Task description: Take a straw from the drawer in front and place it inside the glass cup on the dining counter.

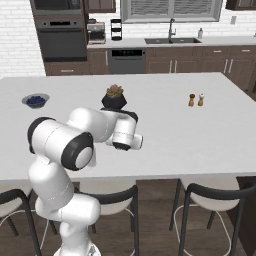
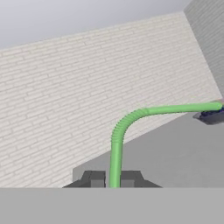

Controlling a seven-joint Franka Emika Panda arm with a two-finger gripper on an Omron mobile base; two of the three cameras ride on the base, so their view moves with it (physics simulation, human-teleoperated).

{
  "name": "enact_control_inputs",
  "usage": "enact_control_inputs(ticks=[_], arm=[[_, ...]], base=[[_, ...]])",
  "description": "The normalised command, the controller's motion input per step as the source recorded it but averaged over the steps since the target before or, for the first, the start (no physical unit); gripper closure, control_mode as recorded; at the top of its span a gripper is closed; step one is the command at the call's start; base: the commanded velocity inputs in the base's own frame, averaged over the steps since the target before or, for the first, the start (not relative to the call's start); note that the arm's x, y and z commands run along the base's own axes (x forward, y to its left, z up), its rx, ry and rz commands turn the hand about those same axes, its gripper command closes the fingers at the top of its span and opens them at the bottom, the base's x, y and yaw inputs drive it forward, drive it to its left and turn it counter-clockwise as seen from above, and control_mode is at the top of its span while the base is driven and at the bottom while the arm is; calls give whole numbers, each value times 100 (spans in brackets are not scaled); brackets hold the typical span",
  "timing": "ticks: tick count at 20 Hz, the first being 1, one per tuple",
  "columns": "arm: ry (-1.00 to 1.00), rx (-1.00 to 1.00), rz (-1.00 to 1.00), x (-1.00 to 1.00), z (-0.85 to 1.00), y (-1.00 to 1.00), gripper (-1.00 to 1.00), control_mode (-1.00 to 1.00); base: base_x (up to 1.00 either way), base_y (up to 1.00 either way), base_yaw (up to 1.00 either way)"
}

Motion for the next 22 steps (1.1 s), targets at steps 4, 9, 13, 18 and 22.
enact_control_inputs(ticks=[4, 9, 13, 18, 22], arm=[[-1, 0, 0, 8, -6, 0, 100, -100], [-3, 0, 0, 6, -1, 0, 100, -100], [-6, 0, 0, 0, 0, 0, 100, -100], [-4, 0, 0, 0, 0, 0, 100, -100], [-5, 0, 0, 0, 0, 0, 100, -100]], base=[[0, 0, 0], [0, 0, 0], [0, 0, 0], [0, 0, 0], [0, 0, 0]])
